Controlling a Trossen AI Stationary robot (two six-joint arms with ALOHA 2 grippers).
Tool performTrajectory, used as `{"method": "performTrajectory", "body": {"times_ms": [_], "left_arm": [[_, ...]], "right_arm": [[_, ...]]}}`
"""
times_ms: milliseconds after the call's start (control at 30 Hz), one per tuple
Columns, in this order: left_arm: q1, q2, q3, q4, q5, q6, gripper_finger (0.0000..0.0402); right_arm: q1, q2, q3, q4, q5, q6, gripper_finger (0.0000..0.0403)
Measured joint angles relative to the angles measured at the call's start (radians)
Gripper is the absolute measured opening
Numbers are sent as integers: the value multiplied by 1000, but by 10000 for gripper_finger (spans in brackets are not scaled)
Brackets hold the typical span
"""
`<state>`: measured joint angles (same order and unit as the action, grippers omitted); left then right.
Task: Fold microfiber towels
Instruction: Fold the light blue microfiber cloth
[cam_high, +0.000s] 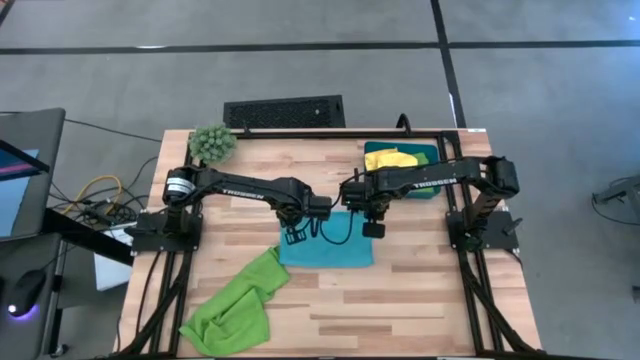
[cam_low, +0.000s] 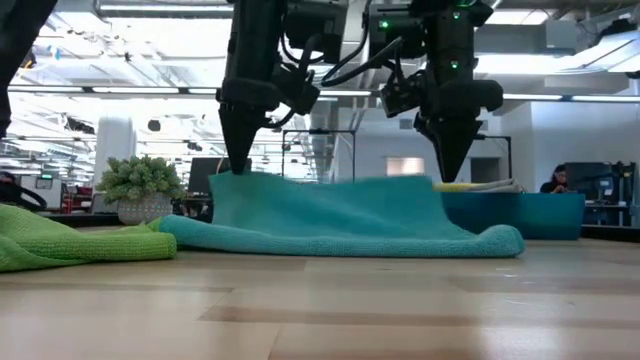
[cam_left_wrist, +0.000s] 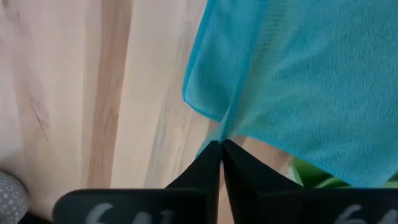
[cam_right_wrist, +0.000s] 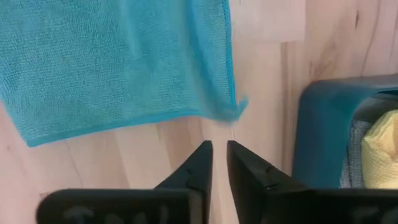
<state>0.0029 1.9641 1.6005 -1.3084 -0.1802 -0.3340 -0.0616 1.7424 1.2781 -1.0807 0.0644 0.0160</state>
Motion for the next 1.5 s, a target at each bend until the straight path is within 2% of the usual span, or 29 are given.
{"method": "performTrajectory", "body": {"times_ms": [133,367,567,700,833,1000,1100,1300,1400,1500], "left_arm": [[0,0,0,-2,-6,1,45],[0,0,0,-12,11,32,121],[-13,-62,8,-114,-19,-105,150],[-67,-153,8,-159,-89,-227,152],[-160,-234,-9,-141,-120,-353,152],[-283,-250,-28,-114,-120,-498,152],[-347,-245,-35,-116,-122,-554,152],[-424,-243,-35,-125,-142,-667,153],[-444,-243,-35,-134,-146,-696,153],[-454,-243,-35,-131,-146,-708,153]], "right_arm": [[0,0,0,5,0,-1,94],[1,-1,0,0,12,-22,173],[2,-72,0,-48,17,-25,214],[58,-175,-13,-9,16,-78,221],[154,-285,-107,87,16,-128,220],[299,-384,-230,227,14,-56,217],[399,-401,-274,343,45,-49,217],[568,-319,-325,436,224,-130,215],[603,-244,-346,495,290,-177,215],[610,-165,-359,540,299,-207,215]]}}
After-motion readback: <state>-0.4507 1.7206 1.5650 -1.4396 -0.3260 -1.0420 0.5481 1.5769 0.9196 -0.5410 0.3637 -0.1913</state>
